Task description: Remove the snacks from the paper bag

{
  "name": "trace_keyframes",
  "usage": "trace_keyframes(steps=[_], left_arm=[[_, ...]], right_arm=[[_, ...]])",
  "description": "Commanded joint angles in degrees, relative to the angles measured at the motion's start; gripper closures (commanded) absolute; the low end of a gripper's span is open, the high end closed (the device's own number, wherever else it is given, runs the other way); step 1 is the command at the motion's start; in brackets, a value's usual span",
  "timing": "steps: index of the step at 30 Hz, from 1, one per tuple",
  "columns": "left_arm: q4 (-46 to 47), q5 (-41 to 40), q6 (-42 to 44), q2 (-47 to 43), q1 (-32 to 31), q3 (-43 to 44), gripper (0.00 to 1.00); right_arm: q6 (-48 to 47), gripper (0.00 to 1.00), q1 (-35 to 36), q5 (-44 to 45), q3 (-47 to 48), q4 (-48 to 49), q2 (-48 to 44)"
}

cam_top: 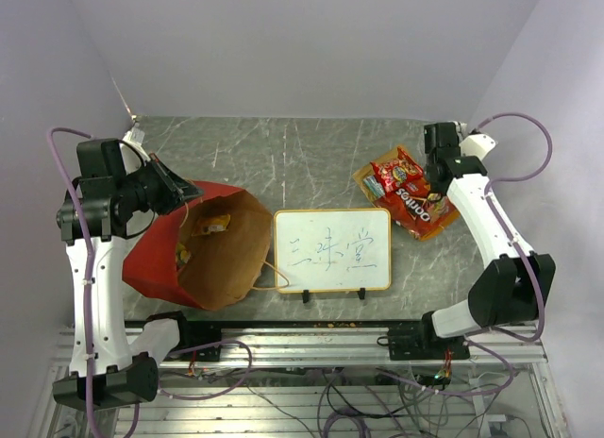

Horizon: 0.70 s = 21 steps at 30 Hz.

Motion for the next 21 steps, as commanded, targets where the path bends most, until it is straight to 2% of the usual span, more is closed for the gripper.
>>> trace_keyframes(steps=[1, 12, 17, 21], left_arm=[[-0.4, 0.7, 0.7, -0.5, -0.3, 0.8, 0.93], [-1.2, -0.7, -0.9, -3.2, -0.3, -0.1, 0.93], [-1.7, -1.3, -1.5, -4.5, -0.4, -1.3, 0.93], [-1.5, -1.5, -2.0, -5.2, -0.4, -1.8, 0.93]], right_arm=[[4.3, 1.00, -0.5, -0.2, 0.2, 3.0, 2.8], [6.0, 1.00, -0.5, -8.5, 3.6, 7.7, 10.7], [4.7, 1.00, -0.4, -11.9, 4.0, 8.9, 11.2], [4.7, 0.90, -0.4, -14.3, 3.0, 9.1, 10.1]])
